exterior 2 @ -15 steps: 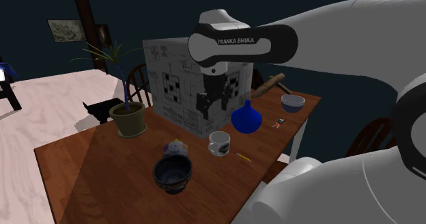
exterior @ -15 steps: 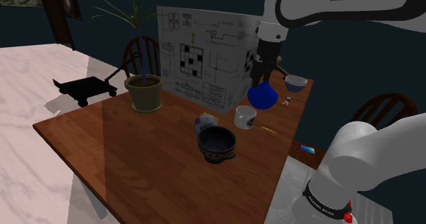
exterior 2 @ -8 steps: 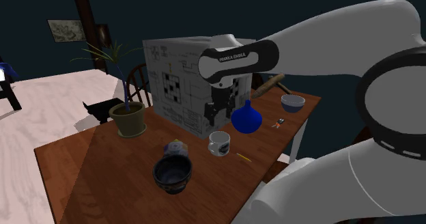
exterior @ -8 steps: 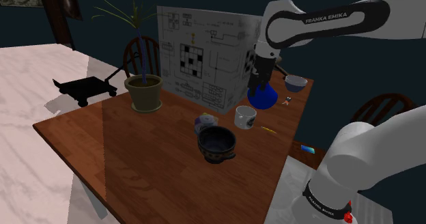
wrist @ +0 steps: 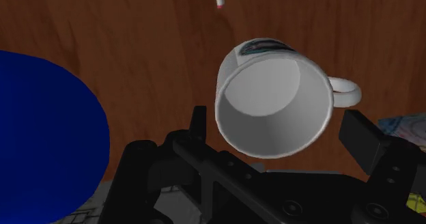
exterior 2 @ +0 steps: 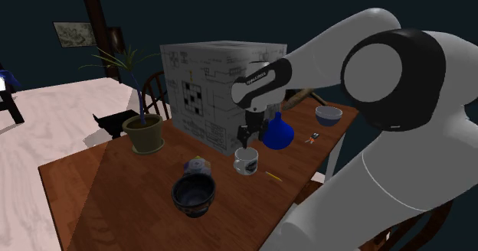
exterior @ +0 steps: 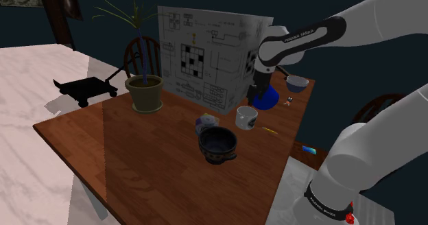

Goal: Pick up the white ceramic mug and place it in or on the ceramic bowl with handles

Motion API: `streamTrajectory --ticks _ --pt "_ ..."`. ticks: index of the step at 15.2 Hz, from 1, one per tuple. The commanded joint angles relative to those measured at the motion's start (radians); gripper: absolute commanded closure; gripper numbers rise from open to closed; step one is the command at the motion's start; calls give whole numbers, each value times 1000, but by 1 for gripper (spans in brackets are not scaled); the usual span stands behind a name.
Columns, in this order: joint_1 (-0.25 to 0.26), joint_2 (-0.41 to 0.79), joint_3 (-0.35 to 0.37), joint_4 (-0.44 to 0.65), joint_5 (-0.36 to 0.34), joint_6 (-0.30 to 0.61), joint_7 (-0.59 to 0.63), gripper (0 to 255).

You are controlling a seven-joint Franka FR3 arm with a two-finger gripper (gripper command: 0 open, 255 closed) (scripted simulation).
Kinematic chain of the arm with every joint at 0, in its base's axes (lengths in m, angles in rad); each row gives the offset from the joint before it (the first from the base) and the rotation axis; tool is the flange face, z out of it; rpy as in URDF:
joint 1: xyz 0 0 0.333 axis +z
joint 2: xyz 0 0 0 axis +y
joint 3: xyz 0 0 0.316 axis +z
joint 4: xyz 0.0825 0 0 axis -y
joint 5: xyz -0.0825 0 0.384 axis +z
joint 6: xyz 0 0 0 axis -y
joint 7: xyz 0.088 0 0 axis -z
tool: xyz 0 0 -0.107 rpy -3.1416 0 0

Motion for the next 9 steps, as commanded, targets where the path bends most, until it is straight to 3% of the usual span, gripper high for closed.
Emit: streamTrajectory --ticks 1,4,9 --pt "-2 69 -32 8 16 61 -36 0" --pt "-3 162 -72 26 52 131 -90 0" --pt "2 207 -78 -6 69 205 -104 0"
